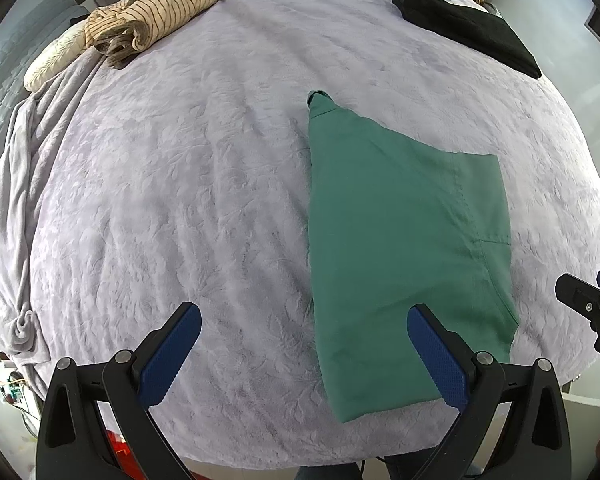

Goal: Fold large clothes

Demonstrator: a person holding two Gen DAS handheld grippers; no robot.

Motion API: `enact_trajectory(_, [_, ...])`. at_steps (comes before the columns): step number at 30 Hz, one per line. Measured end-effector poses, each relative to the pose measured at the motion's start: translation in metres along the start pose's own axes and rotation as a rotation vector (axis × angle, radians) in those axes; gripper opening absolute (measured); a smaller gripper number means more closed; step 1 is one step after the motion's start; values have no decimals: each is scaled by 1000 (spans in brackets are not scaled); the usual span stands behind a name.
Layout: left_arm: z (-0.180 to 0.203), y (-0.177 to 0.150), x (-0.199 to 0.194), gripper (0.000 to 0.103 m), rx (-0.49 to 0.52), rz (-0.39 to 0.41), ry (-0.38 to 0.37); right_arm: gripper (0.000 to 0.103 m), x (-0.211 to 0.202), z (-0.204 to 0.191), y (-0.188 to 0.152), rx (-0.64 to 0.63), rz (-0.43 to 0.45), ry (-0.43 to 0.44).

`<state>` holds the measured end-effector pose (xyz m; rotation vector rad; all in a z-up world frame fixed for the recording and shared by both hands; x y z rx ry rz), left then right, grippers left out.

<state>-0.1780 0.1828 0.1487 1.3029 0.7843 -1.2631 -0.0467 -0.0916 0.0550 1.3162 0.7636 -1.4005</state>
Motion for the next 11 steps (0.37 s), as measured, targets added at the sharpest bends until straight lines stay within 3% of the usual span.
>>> enact_trajectory(11, [-5,3,-3,103,-2,24,-22,103,0,-4,-5,0,-7,-1])
Point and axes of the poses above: each gripper's, at about its wrist camera, not at the fingertips, and x roughly the way its jaws point, z to its right, y to its top, the point moved 1 cm from there along x, roughly the way its jaws point, and after that the axes turned 12 degrees about -y, right-handed, at the moved point
